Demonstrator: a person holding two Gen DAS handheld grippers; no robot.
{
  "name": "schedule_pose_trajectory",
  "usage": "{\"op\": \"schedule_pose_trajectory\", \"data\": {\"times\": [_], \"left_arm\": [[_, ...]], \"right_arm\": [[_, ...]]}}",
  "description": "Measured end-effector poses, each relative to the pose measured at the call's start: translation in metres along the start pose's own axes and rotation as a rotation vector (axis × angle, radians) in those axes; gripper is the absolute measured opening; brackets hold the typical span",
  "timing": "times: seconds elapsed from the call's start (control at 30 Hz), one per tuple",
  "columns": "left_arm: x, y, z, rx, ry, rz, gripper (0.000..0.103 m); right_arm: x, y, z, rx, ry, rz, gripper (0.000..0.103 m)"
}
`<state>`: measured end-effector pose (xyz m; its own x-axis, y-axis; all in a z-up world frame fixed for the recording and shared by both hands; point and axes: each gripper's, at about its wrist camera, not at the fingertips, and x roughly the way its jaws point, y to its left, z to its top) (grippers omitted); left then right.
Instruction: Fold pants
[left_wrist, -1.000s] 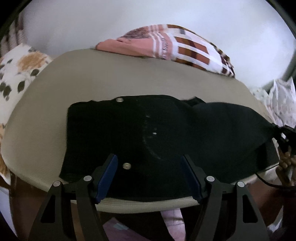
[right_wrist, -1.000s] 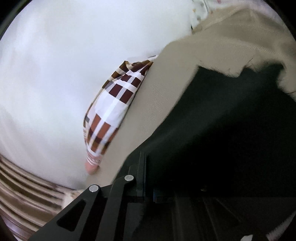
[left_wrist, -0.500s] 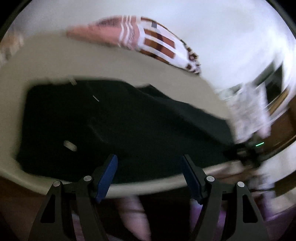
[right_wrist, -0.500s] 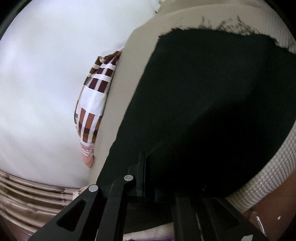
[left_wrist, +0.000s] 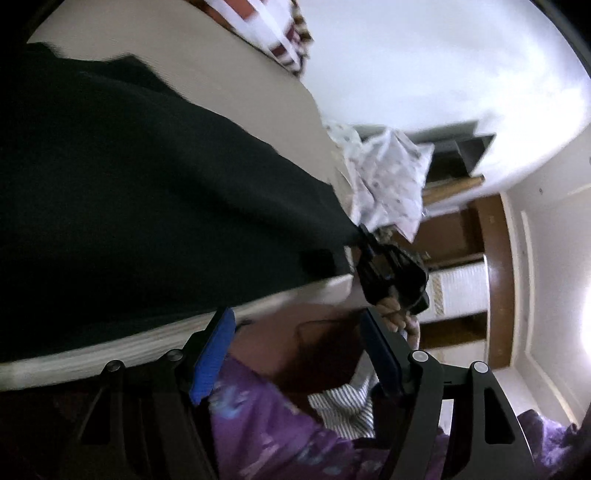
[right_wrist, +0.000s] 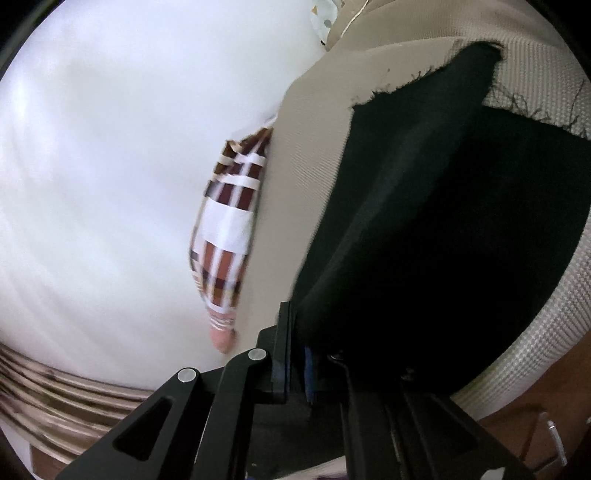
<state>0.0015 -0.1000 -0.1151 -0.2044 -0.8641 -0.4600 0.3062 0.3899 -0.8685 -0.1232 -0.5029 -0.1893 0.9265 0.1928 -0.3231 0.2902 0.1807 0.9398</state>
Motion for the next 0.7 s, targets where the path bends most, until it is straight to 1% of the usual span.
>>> {"op": "schedule_pose_trajectory", "data": {"times": [0.1, 0.17, 0.23, 0.3, 0.37, 0.43, 0.57, 0.6, 0.67, 0.7], "left_arm": [[0.031, -0.011, 0.005, 0.012, 0.07, -0.028, 0.071], [0.052, -0.014, 0.009, -0.003, 0.096, -0.047, 0.071], [0.07, -0.015, 0.013, -0.018, 0.104, -0.069, 0.071], [0.09, -0.014, 0.017, -0.028, 0.12, -0.073, 0.071], [0.109, -0.016, 0.021, -0.022, 0.127, -0.054, 0.071], [0.123, -0.015, 0.025, -0.019, 0.117, -0.039, 0.071], [0.141, -0.011, 0.029, -0.029, 0.053, 0.046, 0.071], [0.143, -0.008, 0.03, -0.046, 0.038, 0.071, 0.071], [0.14, 0.004, 0.03, -0.104, -0.004, 0.073, 0.071], [0.135, 0.009, 0.029, -0.129, -0.042, 0.07, 0.071]], "right_arm": [[-0.006, 0.008, 0.001, -0.006, -0.016, 0.013, 0.007], [-0.008, 0.011, 0.002, -0.004, -0.022, 0.019, 0.007], [-0.009, 0.012, 0.002, -0.001, -0.023, 0.02, 0.006], [-0.006, 0.015, 0.003, 0.008, -0.022, 0.025, 0.006], [-0.008, 0.015, 0.003, 0.016, -0.019, 0.03, 0.006], [-0.009, 0.014, 0.004, 0.029, -0.014, 0.039, 0.006], [-0.008, 0.015, 0.005, 0.021, -0.011, 0.043, 0.006], [-0.007, 0.015, 0.005, 0.024, -0.009, 0.049, 0.006], [-0.008, 0.016, 0.004, 0.023, -0.007, 0.051, 0.006], [-0.008, 0.016, 0.003, 0.025, -0.007, 0.05, 0.006]]}}
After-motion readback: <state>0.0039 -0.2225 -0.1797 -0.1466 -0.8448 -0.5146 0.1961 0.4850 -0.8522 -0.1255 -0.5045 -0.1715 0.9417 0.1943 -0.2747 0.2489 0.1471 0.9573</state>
